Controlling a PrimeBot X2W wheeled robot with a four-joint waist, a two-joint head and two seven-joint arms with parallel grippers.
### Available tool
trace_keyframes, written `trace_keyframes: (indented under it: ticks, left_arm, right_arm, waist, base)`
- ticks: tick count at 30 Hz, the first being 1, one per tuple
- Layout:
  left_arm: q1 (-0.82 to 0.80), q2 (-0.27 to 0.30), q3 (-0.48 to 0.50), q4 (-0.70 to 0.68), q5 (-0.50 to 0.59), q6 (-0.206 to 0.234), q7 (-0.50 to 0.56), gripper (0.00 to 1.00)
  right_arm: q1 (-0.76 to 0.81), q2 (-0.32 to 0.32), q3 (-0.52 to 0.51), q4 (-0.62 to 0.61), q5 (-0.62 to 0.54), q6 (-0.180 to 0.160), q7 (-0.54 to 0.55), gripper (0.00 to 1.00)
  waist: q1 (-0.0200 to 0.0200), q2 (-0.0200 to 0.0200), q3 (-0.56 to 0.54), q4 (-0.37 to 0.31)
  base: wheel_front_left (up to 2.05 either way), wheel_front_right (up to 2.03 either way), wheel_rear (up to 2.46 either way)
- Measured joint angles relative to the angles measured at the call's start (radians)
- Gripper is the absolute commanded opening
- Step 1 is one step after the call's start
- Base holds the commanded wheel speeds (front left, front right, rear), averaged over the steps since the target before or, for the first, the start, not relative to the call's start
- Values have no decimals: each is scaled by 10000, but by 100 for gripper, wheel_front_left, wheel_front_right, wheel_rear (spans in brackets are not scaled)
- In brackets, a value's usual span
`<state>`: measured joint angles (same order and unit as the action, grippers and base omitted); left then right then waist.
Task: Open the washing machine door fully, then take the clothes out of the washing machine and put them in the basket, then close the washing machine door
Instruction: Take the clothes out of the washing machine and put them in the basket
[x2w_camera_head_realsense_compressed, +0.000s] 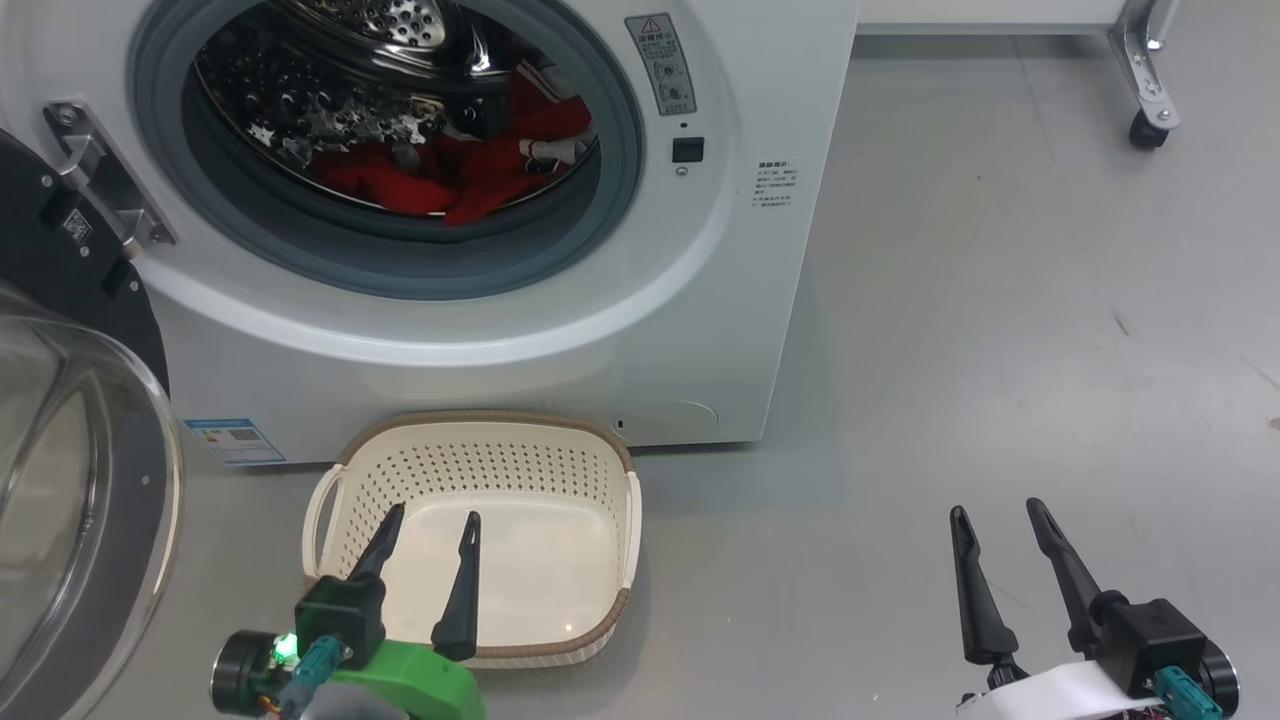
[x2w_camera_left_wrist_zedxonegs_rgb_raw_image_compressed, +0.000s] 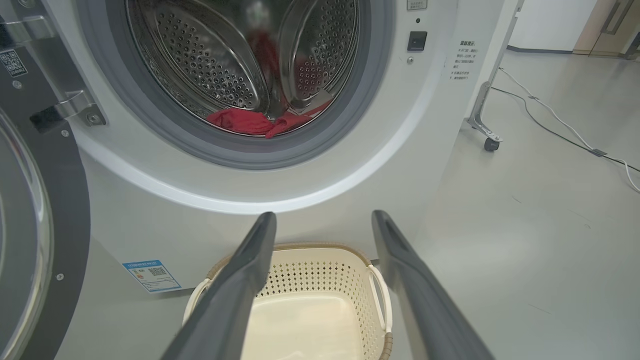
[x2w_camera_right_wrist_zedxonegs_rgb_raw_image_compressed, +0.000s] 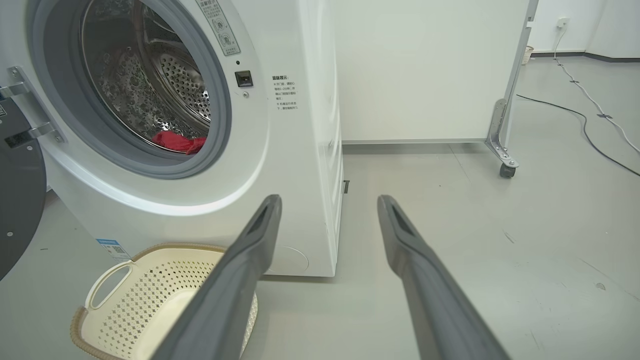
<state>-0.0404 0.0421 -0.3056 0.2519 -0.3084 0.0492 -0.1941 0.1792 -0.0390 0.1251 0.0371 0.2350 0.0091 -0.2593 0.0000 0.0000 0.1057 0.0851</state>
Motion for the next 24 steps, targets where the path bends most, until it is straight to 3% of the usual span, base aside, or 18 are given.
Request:
trace_keyframes:
  ticks: [11,24]
  left_arm:
    - [-747,-6,-165,573,-441,0,617,100]
    - [-2743,-38,376,1459,-1070,58,1858,100]
  right_arm:
    - [-565,-4,15,-355,-165,167,0,100]
    - [-1674,-15,84,-717,-163,420,0,100]
  waist:
    - [0,0,998,-137]
    - [0,0,2710,-499]
  base:
    - [0,0,0]
    - [0,0,0]
